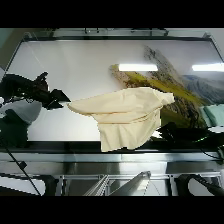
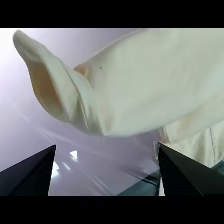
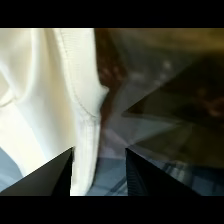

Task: Fold the shirts.

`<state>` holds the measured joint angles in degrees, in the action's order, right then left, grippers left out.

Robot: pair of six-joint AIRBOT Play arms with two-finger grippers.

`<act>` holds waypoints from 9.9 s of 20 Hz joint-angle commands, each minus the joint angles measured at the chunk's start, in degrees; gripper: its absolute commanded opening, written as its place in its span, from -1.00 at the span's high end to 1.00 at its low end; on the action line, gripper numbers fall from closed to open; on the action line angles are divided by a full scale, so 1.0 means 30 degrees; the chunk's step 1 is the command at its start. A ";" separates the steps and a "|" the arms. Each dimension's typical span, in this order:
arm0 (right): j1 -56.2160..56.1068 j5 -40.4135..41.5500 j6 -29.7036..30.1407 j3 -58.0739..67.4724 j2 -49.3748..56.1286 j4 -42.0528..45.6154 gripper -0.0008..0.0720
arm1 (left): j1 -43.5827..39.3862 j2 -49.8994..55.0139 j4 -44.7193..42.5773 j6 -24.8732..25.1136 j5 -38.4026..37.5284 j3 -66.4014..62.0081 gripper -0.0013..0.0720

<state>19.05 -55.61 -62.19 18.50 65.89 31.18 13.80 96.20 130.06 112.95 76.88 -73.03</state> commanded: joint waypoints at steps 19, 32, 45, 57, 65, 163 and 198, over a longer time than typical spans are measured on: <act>-0.1931 -0.5515 0.5304 0.1290 -0.1916 -0.8437 0.93 | -0.1829 0.0058 0.0240 0.0168 0.2688 -0.3497 0.94; 0.8706 -1.2400 0.4233 1.6065 -1.0025 -2.0261 0.93 | 0.3898 -1.4826 0.5472 0.0197 0.3621 -1.4571 0.92; -0.0656 0.0976 0.6477 1.5766 0.4189 -0.7096 0.93 | 0.0233 -0.2484 0.4903 0.2827 0.2841 -0.6812 0.93; 0.3038 -0.3206 0.6003 1.6677 0.9770 -0.4772 -0.33 | 0.1894 0.7380 0.5013 -0.2710 0.4612 -1.3879 0.16; 0.7235 -0.6608 0.3038 1.2531 0.6972 0.8648 -0.33 | 0.4430 -0.0969 0.4677 0.0342 0.5005 0.1698 0.17; 0.1049 -0.5056 0.7825 2.2068 1.5584 -0.6776 0.93 | 0.0561 0.8896 -0.0801 -0.0641 0.3410 -1.4003 0.91; 0.4612 -0.5916 -0.1443 0.9216 0.3570 0.8823 -0.54 | 0.4466 -0.1348 -0.1151 -0.3031 0.6623 0.1530 -0.83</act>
<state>29.69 -77.49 -63.53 57.60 82.24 52.86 24.23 99.70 130.19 101.03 101.23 -82.67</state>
